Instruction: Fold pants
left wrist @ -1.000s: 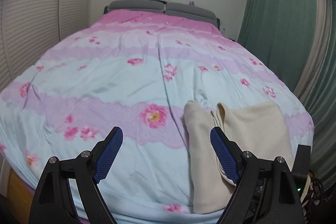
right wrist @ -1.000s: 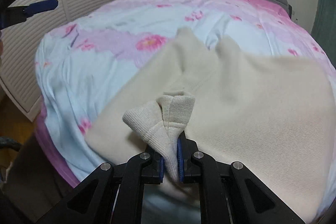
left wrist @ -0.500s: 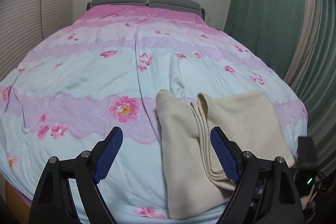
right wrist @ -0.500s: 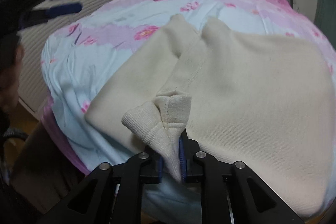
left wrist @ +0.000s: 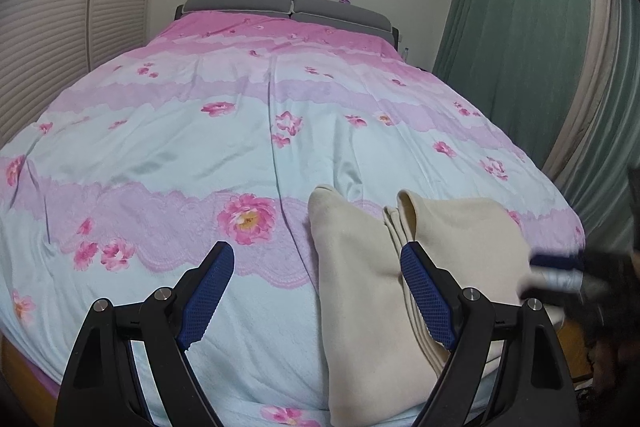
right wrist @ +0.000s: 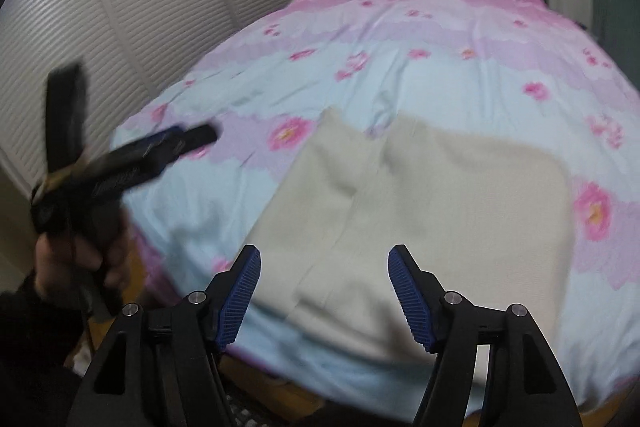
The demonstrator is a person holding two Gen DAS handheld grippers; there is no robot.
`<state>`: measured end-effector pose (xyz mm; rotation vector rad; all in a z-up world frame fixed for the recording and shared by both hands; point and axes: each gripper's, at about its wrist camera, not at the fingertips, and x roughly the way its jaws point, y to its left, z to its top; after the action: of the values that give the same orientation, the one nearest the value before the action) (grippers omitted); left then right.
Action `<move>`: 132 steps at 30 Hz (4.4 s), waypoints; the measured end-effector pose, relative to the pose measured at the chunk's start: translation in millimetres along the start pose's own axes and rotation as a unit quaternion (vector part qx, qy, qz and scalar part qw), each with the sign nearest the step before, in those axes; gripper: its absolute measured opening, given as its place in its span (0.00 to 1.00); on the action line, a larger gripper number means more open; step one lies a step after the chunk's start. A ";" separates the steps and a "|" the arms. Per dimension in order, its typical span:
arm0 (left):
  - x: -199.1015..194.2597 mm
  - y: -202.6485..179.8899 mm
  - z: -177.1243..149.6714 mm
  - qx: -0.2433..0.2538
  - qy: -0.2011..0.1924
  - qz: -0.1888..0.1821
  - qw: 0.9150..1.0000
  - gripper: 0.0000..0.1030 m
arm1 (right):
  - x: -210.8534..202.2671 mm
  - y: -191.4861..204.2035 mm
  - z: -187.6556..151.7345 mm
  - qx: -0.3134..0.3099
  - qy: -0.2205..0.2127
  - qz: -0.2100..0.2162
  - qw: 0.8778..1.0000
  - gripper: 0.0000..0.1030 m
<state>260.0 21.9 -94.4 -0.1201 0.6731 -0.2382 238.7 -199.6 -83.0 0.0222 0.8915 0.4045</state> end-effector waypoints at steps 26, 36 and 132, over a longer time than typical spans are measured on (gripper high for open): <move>15.8 42.4 -7.0 -0.035 0.012 0.030 0.999 0.83 | 128.7 3.7 80.6 0.001 0.067 -0.135 0.989 0.15; 20.5 43.8 -8.2 -0.030 0.016 0.043 0.998 0.83 | 174.4 2.0 55.1 -0.013 0.099 -0.129 0.987 0.18; 18.3 -41.1 -49.4 -0.013 0.015 -0.046 0.999 0.16 | 8.0 -95.4 -49.0 0.204 -0.073 0.124 0.968 0.38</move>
<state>235.4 -24.1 -136.1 -0.1738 0.7020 -0.3201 237.8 -292.2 -137.7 0.5411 0.8162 0.4391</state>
